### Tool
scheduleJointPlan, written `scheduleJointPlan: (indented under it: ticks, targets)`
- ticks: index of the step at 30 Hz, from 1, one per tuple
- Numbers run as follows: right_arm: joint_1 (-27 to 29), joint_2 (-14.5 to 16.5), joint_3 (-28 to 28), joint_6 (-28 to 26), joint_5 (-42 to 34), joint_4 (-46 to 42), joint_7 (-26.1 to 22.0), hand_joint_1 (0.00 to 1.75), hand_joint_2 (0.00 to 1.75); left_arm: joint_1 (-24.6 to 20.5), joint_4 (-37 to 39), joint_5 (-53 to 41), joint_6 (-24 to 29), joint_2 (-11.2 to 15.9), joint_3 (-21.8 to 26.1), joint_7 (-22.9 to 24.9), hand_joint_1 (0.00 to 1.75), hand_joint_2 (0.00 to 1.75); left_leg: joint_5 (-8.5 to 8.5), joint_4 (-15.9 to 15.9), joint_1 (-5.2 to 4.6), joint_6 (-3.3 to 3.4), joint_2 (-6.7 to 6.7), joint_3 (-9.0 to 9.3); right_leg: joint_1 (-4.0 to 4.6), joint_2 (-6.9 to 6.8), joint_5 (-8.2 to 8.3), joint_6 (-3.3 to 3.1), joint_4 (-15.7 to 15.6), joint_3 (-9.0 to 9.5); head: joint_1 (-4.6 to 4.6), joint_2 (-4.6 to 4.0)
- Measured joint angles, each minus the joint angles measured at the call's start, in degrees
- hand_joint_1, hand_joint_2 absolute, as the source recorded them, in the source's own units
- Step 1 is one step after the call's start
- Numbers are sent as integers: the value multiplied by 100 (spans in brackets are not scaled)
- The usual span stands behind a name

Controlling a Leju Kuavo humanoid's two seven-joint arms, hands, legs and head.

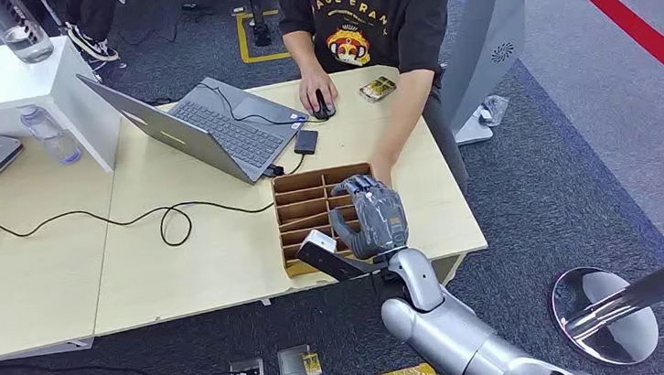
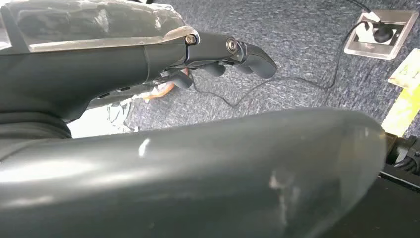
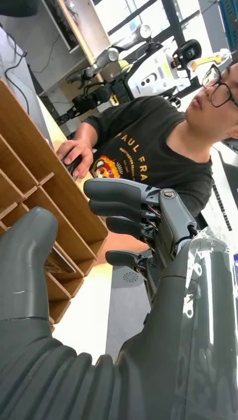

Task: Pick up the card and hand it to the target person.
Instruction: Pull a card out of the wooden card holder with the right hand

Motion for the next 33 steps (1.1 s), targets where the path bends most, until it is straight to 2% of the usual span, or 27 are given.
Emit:
scheduleJointPlan:
  ticks: [26,27,29,31,33]
  targets:
    - [-338,-77,216,-2,-501,1006,56,89,175,1,0,29,-1,13,0,-18,0,0,0,0,0,0,0,0,0,0,0,0,0,0,-1,0]
    - [-340,-78,217,-2,-500,1023,59,92,175,1,0,34,0,14,0,-18,0,0,0,0,0,0,0,0,0,0,0,0,0,0,-1,0]
    - [-341,-79,219,-2,-505,1057,56,113,175,1,0,48,0,16,0,-19,0,0,0,0,0,0,0,0,0,0,0,0,0,-1,-1,0]
    - [-342,-79,222,-2,-512,1087,38,153,175,1,0,62,0,20,0,-20,0,0,0,0,0,0,0,0,0,0,0,0,0,-1,-1,0]
    - [-352,-79,225,-2,-514,1109,14,175,175,1,0,68,-1,24,0,-20,0,0,0,0,0,0,0,0,0,0,0,0,0,0,-1,0]
